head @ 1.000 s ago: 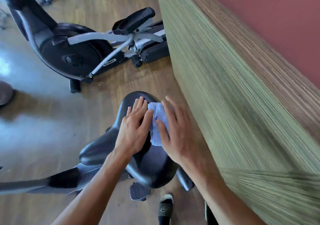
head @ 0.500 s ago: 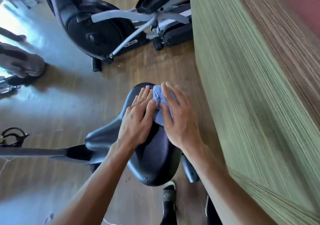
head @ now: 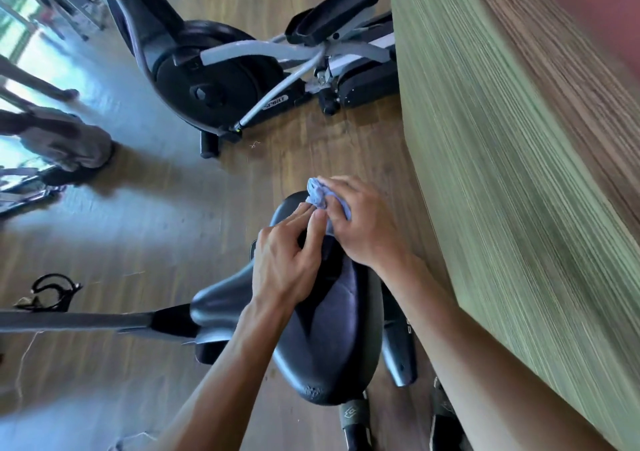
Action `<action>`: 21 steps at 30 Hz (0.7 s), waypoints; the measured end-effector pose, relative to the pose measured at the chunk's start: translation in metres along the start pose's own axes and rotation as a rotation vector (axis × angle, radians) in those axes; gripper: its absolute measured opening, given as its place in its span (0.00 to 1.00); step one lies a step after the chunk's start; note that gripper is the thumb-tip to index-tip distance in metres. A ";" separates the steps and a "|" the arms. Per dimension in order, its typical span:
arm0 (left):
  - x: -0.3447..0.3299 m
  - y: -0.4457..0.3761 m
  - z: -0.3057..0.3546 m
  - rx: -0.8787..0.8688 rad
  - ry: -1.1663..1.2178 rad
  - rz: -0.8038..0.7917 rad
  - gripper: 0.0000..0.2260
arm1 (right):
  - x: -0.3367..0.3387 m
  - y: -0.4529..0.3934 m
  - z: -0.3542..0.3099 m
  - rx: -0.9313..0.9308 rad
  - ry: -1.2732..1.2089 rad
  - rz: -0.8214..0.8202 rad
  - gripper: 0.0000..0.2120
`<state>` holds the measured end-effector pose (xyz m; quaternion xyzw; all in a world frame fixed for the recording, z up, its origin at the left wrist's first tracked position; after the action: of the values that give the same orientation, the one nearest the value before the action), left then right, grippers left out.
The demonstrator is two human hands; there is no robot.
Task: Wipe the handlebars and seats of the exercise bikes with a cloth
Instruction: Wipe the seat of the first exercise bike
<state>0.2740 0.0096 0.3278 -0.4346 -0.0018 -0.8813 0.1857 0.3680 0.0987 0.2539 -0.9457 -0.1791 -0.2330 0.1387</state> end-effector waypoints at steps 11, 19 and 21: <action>0.005 -0.020 -0.019 0.106 0.102 0.008 0.23 | 0.016 0.053 -0.015 0.125 0.174 0.062 0.22; 0.009 -0.027 -0.024 0.177 0.212 0.031 0.25 | -0.005 -0.001 -0.026 0.241 0.429 -0.061 0.22; 0.009 -0.031 -0.032 0.214 0.268 0.006 0.30 | -0.002 0.005 -0.025 0.236 0.442 -0.057 0.22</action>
<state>0.2343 0.0300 0.3200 -0.2910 -0.0693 -0.9256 0.2320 0.3585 0.0849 0.2730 -0.8436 -0.1968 -0.4155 0.2773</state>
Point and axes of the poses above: each hand's wrist, its own y-axis away from the middle knuckle, its own x-axis out of the back of the hand, z = x × y, the point moved 4 cm from there along -y, towards the middle knuckle, and after that the axes turned 4 degrees about y, right-handed, at the moved point
